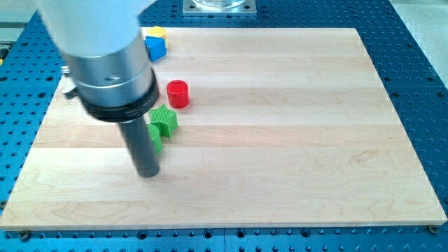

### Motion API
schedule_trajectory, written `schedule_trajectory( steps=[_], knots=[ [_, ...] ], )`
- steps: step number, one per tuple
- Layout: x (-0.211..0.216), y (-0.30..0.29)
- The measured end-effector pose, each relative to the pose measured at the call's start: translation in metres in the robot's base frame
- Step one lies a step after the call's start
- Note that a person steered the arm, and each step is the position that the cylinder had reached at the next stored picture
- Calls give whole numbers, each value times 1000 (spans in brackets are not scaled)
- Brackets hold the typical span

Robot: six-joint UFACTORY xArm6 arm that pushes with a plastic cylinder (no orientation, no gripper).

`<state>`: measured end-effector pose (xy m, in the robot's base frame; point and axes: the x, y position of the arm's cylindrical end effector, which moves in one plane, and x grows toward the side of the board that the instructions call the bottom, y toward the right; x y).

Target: Push the green star into the red star

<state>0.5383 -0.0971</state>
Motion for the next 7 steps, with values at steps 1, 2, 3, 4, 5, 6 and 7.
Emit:
schedule_trajectory(
  steps=[1,2,3,4,5,6,7],
  knots=[
    [-20,14],
    [-31,9],
    [-64,15],
    [-65,54],
    [-70,94],
    [-93,52],
    [-98,-10]
  ],
)
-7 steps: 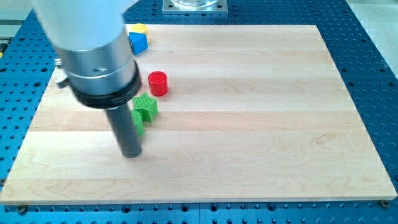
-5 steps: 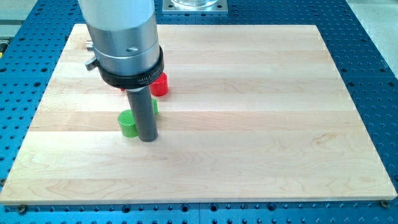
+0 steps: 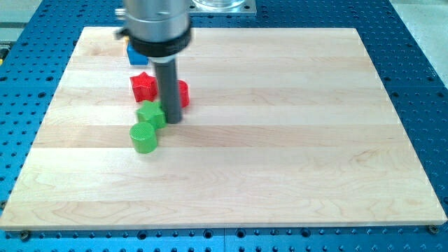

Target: Push the green star into the red star

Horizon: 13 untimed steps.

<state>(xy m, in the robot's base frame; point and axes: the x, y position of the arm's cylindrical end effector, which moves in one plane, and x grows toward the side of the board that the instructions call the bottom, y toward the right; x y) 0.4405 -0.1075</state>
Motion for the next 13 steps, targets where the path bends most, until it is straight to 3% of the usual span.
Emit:
schedule_trajectory(
  steps=[3,4,5,7,8,9,10,11,13],
  knots=[
    [-4,-110],
    [13,-88],
    [58,-59],
    [92,-110],
    [78,-146],
    [67,-143],
    [9,-125],
    [-17,-118],
    [-17,-73]
  ],
)
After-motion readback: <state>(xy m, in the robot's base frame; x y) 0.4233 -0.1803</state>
